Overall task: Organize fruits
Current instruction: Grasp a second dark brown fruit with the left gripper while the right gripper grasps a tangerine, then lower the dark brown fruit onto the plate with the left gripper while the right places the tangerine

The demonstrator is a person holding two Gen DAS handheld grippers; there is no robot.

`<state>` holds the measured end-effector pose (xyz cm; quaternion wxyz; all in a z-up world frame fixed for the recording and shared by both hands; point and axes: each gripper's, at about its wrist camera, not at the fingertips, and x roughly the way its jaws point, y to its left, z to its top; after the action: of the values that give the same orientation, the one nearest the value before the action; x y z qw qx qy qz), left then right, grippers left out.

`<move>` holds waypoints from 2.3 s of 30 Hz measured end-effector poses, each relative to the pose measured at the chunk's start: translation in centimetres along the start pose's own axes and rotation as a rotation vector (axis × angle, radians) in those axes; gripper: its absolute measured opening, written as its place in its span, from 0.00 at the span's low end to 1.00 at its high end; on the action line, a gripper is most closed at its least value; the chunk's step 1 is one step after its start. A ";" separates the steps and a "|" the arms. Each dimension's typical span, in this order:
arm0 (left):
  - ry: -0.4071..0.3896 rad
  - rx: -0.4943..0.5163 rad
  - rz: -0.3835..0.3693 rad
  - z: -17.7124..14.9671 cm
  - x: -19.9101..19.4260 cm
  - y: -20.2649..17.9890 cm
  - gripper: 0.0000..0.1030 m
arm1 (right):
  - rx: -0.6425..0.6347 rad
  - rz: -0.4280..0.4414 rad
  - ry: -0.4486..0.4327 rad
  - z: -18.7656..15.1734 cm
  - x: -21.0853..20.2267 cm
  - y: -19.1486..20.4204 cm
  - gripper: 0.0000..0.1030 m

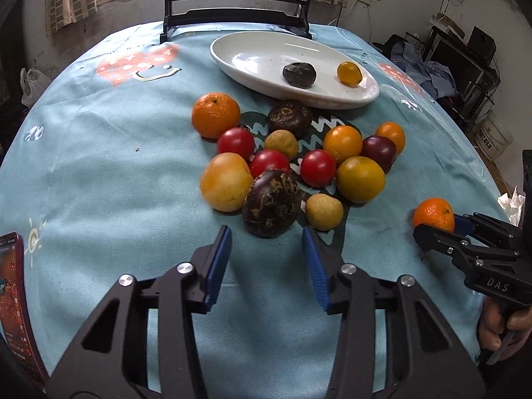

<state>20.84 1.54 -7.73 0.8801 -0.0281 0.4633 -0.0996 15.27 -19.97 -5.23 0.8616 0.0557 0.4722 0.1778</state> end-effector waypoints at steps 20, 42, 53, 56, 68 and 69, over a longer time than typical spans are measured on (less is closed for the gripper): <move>-0.019 0.038 0.001 1.0 1.2 -1.0 0.37 | 0.014 0.027 -0.002 0.0 -0.1 -0.2 0.44; -0.178 0.019 -0.053 4.8 -4.6 0.0 0.36 | -0.069 0.039 -0.160 4.8 -3.5 1.9 0.44; -0.139 0.036 -0.013 15.6 2.5 -1.0 0.37 | 0.060 -0.023 -0.176 15.3 4.0 -2.4 0.44; -0.100 0.044 0.006 16.9 5.0 -1.1 0.37 | 0.058 -0.029 -0.157 16.4 5.6 -2.8 0.44; -0.153 0.008 0.070 15.6 1.8 0.1 0.92 | -0.019 -0.017 -0.211 15.0 2.0 -1.9 0.62; -0.157 0.003 0.074 14.8 1.0 0.5 0.92 | -0.034 -0.022 -0.221 14.4 1.3 -1.7 0.62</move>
<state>33.62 1.14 -0.17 0.9168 -0.0172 0.3935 -0.0653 28.34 -20.03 1.20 0.9112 0.0551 0.3717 0.1688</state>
